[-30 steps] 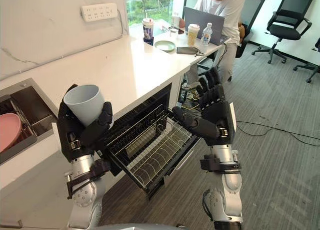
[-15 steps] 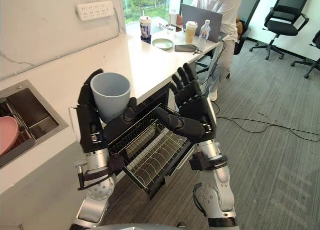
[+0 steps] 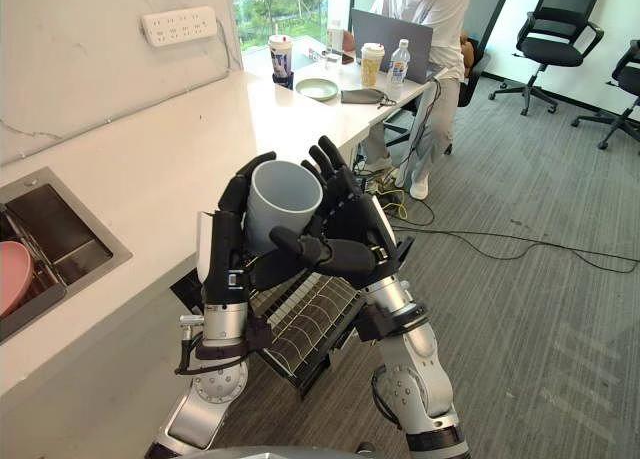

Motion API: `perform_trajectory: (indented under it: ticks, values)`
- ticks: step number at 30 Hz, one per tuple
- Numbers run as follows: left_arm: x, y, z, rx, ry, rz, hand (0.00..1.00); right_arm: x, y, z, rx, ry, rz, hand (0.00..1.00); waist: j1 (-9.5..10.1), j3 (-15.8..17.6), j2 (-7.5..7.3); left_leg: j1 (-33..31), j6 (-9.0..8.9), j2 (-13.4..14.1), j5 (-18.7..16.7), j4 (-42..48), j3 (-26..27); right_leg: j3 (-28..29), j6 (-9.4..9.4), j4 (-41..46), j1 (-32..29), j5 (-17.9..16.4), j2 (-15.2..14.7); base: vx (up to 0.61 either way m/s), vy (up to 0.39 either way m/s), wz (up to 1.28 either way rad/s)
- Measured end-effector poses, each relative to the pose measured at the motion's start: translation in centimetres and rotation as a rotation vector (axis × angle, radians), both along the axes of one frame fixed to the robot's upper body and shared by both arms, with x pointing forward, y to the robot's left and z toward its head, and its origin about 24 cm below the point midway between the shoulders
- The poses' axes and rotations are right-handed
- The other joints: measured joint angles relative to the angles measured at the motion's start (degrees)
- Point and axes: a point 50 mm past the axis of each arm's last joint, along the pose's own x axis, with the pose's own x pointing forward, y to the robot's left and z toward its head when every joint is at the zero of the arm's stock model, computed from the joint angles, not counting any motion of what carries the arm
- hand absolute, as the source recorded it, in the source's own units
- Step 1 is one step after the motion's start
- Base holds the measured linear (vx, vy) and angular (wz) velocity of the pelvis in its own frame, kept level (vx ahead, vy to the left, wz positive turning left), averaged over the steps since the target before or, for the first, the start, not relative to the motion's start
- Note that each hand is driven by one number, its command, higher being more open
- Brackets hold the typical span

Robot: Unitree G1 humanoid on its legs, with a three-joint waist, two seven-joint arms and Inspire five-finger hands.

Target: Walk over to the sink, pick up the cup, carry it to the dishwasher, place the cup inside the dishwasher, then close the dishwasher door

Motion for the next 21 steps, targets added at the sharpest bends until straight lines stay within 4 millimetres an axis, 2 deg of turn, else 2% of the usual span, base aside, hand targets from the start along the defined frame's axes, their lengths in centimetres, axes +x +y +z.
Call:
perform_trajectory:
  ticks: [4, 5, 21]
  values:
    - [-0.10, -0.44, 0.00, 0.023, -0.003, -0.025, 0.00, 0.08, 0.20, -0.04, -0.012, 0.014, -0.009, 1.00, -0.12, 0.0, -0.01, 0.4, 0.17, -0.4, 0.7, -1.2, 0.0, -0.1, 0.14, 0.0, 0.0, 0.1, -0.3, -0.04, 0.006, 0.02]
    - [-0.10, -0.44, -0.01, 0.026, -0.003, -0.028, 0.00, 0.12, 0.20, -0.07, -0.012, 0.020, -0.014, 0.00, -0.17, 0.0, 0.00, 0.5, 0.20, -0.5, 0.8, -1.3, -0.1, -0.1, 0.15, 0.0, 0.0, 0.1, -0.3, -0.04, 0.001, 0.03]
    - [-0.26, -0.67, 0.14, 0.026, -0.008, -0.039, 0.00, 0.75, 0.20, -0.03, -0.081, 0.058, -0.080, 0.00, -0.29, -1.2, 0.36, 0.8, 0.32, -0.9, 2.2, -3.2, -0.9, -1.0, 0.15, -0.1, -0.1, 0.1, -0.5, -0.01, -0.002, 0.02]
